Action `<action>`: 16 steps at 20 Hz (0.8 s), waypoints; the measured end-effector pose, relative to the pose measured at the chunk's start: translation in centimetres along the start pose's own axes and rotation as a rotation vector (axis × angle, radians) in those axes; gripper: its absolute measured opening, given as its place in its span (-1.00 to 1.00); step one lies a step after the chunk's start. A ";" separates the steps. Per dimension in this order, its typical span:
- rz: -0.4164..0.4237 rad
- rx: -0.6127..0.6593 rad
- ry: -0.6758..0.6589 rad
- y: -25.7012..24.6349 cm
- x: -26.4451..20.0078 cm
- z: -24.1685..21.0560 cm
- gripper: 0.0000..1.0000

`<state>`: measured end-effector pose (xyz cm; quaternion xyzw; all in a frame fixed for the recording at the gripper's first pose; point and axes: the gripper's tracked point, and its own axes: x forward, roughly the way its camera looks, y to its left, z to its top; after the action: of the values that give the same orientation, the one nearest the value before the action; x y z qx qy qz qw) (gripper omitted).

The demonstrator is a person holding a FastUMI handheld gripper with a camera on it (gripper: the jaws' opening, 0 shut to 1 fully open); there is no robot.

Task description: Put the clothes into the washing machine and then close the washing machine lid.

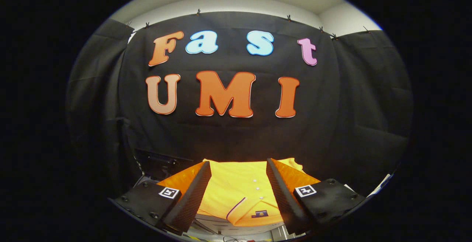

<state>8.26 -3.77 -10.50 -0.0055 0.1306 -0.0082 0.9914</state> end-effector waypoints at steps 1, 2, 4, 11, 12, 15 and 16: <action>-0.010 -0.004 0.029 -0.9 1.1 -1.1 0.96; -0.017 -0.010 0.064 -1.3 2.2 -2.3 0.96; -0.020 -0.016 0.138 -1.9 4.5 -4.8 0.96; -0.044 0.030 0.394 -4.5 11.7 -12.8 0.98; -0.046 0.025 0.413 -4.7 12.1 -13.3 0.97; -0.047 0.038 0.457 -5.3 13.3 -14.0 0.97; -0.048 0.040 0.469 -5.4 13.6 -14.1 0.97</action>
<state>17.71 -9.53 -27.55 0.0131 0.3569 -0.0355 0.9334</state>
